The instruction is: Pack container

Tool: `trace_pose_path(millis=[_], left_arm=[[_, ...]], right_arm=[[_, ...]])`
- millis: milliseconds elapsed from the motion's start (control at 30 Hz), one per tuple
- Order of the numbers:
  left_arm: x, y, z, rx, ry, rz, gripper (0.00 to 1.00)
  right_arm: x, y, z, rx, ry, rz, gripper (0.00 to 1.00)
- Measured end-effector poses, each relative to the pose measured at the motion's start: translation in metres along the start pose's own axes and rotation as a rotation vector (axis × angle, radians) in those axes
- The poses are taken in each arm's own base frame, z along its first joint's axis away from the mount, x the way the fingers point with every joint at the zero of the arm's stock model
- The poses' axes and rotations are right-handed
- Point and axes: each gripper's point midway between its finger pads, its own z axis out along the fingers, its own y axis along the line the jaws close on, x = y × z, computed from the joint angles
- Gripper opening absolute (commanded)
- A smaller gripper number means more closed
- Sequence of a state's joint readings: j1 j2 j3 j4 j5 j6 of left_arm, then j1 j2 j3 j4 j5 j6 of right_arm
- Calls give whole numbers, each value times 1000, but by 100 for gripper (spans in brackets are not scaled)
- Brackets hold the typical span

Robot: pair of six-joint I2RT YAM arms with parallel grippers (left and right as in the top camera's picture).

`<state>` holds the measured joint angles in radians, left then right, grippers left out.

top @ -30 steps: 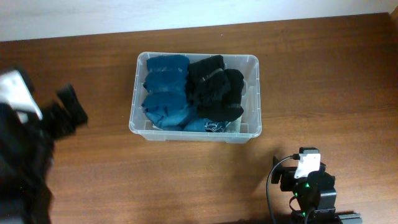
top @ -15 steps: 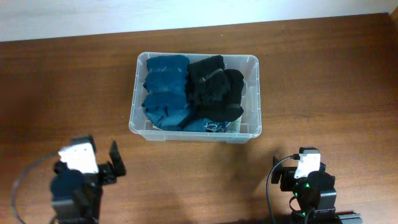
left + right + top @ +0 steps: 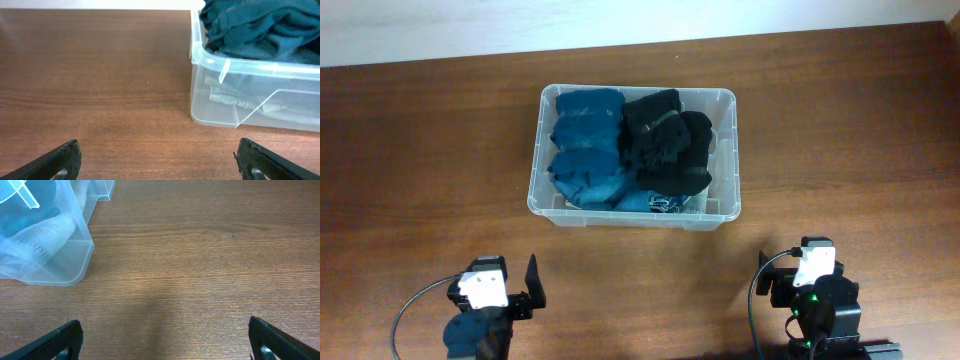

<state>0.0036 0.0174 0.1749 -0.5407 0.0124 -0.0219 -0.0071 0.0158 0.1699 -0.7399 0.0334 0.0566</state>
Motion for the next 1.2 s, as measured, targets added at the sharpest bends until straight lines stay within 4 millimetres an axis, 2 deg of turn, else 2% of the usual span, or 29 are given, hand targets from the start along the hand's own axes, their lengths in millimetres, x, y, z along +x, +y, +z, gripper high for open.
trace_pose_path(millis=[167, 1200], left_arm=[[7, -1, 3, 5, 17, 0, 99], [7, -1, 3, 8, 17, 0, 99]], right_arm=[[0, 0, 0, 0, 0, -1, 98], [0, 0, 0, 0, 0, 0, 98]])
